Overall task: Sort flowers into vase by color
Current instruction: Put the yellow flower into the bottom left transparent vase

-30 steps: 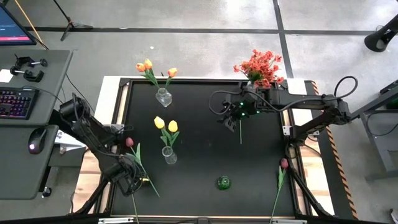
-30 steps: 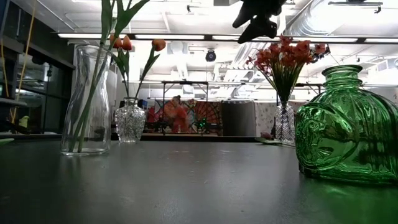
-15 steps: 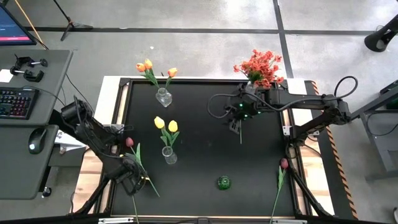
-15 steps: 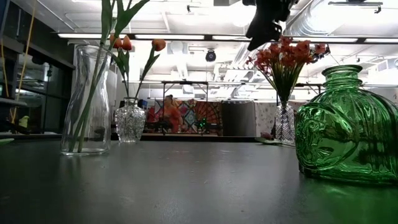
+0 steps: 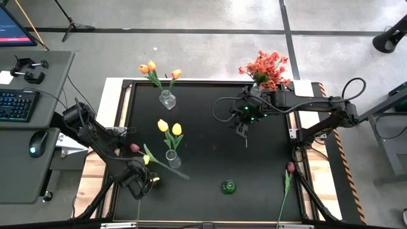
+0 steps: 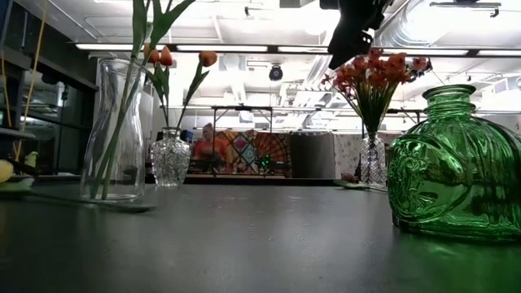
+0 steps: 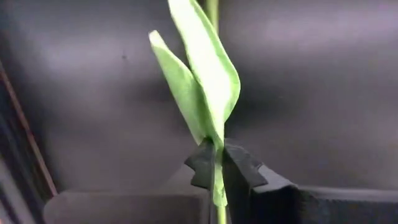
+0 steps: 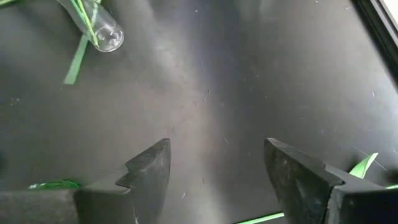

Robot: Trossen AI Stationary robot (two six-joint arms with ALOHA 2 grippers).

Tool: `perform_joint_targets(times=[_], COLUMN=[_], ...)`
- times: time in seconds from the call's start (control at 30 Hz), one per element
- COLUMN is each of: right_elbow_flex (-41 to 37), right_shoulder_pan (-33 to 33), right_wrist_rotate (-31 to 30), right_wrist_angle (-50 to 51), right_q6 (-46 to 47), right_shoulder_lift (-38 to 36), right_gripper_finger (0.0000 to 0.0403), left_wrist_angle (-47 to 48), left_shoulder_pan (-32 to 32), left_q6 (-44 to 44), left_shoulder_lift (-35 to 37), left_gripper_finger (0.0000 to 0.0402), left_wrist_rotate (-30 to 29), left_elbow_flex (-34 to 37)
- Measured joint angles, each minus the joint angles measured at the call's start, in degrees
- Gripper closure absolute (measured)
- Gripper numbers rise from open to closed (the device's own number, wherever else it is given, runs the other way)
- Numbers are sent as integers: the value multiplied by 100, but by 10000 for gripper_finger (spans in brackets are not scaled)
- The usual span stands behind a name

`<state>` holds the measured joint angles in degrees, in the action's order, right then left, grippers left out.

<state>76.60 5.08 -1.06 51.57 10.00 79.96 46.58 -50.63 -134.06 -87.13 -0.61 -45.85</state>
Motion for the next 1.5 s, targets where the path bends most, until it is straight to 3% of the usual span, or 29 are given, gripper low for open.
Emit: perform_joint_targets(times=[0.2, 0.4, 0.47, 0.6, 0.67, 0.73, 0.97, 1.07, 1.17, 1.37, 1.5], right_elbow_flex=[0, 0, 0, 0, 0, 0, 0, 0, 0, 0, 0], right_shoulder_pan=[7, 7, 7, 5, 7, 4, 4, 4, 4, 5, 9], right_wrist_rotate=[-5, -11, -20, -149, -179, -181, -181, -184, -184, -184, -184], right_wrist_angle=[-5, -41, -48, -46, -39, -42, -44, -102, -196, -325, -337], right_q6=[-2, 0, 24, 162, 201, 201, 243, 239, 153, 151, 151], right_shoulder_lift=[0, 0, 0, 0, 0, 0, 0, 0, 0, 0, 0], right_gripper_finger=[159, 159, 159, 159, 159, 159, 159, 159, 159, 159, 159], left_wrist_angle=[1317, 3821, 4415, 3848, 3626, 3286, 1320, 896, 913, 928, 922], left_shoulder_pan=[-39, -41, -44, -78, -23, -15, -44, -79, -76, -337, -580], left_q6=[167, 217, 326, 2082, 3029, 4102, 7762, 8719, 8810, 7798, 7383], left_shoulder_lift=[365, 821, 926, 1305, 1358, 1354, 1349, 1347, 1336, 1522, 1514], left_gripper_finger=[399, 401, 401, 401, 401, 401, 401, 401, 401, 401, 401], left_wrist_rotate=[-641, -1626, -2566, -5939, -6990, -7592, -7742, -7831, -8105, -8839, -8842], left_elbow_flex=[-748, -2014, -2549, -3182, -3534, -3835, -4274, -4220, -3938, -3229, -3068])
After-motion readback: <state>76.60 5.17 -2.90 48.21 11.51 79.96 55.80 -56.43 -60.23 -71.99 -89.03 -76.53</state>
